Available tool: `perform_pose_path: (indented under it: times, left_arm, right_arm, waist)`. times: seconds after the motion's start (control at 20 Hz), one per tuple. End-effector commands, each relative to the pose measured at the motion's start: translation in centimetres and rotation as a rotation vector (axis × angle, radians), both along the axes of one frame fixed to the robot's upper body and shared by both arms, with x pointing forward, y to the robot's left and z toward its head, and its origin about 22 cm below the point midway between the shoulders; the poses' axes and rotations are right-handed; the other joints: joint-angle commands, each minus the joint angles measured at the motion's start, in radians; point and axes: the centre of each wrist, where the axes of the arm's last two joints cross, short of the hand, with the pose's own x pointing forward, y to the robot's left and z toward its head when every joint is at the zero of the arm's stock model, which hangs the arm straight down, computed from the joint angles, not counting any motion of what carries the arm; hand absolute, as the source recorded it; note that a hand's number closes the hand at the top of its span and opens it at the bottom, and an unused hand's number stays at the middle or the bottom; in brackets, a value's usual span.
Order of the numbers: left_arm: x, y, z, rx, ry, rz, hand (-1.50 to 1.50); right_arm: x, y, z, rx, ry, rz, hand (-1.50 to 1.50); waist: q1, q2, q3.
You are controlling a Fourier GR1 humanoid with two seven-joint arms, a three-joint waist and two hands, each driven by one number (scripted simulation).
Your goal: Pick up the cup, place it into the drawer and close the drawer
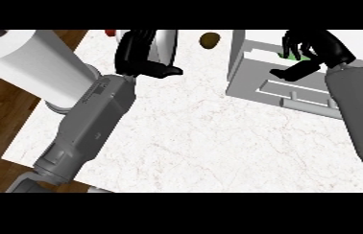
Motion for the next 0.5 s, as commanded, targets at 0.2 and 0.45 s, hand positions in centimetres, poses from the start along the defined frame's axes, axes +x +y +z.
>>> perform_pose_path:
  times: [0.2,0.45]
  left_arm:
    - [-0.3,1.6,-0.4,-0.003,-0.006,-0.033,-1.5]
    - [-0.5,0.5,0.1,-0.025,-0.015,-0.059,-1.5]
  right_arm:
    - [1.8,-1.7,4.2,0.043,-0.052,-0.089,1.5]
    - [2.1,-2.4,5.1,0.052,-0.044,-0.11,1.5]
  waist:
    - [0.04,0.034,0.007]
    - [0.043,0.039,0.009]
